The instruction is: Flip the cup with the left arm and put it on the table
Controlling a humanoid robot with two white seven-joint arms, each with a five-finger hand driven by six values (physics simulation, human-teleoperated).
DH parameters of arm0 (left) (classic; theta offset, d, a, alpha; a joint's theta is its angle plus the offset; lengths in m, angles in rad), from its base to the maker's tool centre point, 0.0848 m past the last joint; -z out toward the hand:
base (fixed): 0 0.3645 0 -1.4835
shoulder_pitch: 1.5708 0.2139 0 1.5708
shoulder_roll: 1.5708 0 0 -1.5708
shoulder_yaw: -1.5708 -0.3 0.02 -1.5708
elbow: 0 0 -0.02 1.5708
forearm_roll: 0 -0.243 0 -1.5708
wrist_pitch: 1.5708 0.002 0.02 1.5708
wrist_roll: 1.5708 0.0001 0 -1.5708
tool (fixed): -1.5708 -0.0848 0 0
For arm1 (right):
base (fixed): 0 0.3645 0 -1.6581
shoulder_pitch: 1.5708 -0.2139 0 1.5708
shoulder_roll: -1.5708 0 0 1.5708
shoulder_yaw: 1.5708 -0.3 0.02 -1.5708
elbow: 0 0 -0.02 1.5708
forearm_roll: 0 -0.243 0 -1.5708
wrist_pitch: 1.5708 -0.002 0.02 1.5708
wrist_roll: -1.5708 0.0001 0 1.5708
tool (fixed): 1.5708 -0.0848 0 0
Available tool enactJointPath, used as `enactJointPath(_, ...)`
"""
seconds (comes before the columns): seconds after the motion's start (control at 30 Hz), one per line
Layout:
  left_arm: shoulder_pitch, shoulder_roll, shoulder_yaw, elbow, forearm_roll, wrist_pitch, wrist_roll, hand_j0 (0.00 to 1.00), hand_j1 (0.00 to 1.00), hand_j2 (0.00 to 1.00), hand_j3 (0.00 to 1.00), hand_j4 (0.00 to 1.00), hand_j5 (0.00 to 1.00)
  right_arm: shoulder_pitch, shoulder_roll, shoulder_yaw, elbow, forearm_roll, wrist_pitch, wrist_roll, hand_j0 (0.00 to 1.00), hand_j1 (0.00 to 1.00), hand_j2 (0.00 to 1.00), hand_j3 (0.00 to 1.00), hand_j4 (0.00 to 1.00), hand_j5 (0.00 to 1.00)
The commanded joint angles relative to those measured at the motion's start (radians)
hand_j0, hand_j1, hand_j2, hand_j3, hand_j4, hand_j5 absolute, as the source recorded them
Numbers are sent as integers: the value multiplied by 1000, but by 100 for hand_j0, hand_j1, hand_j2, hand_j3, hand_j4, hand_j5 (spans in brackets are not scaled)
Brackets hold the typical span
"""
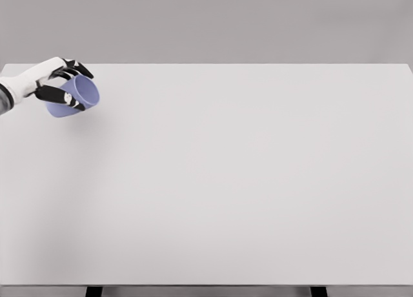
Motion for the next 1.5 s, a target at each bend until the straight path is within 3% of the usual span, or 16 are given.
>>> enactJointPath(0.0,0,36,6,5,149,-93,-94,58,58,58,58,58,58,0,0,0,0,0,0,0,100,100,100,100,100,100)
enactJointPath(0.13,8,39,24,19,288,-134,-254,58,58,58,58,58,58,0,0,0,0,0,0,0,100,100,100,100,100,100)
enactJointPath(0.23,11,36,26,27,397,-140,-254,58,58,58,58,58,58,0,0,0,0,0,0,0,100,100,100,100,100,100)
enactJointPath(0.37,12,22,35,77,469,-154,-254,58,58,58,58,58,58,0,0,0,0,0,0,1,100,100,100,100,100,100)
enactJointPath(0.63,23,-108,39,153,638,-167,-254,60,60,60,60,60,60,0,0,0,0,0,0,1,100,100,100,100,100,100)
enactJointPath(0.67,49,-125,39,151,650,-171,-254,60,60,60,60,60,60,0,0,0,0,0,0,0,100,100,100,100,100,100)
enactJointPath(0.73,63,-173,33,151,649,-225,-254,60,60,60,60,60,60,0,0,0,0,0,0,1,100,100,100,100,100,100)
enactJointPath(1.23,159,-240,27,145,637,-372,-254,63,63,63,63,63,63,0,0,0,0,0,0,1,100,100,100,100,100,100)
enactJointPath(1.47,183,-254,26,143,575,-401,-254,73,73,73,73,73,73,0,0,0,0,0,0,0,100,100,100,100,100,100)
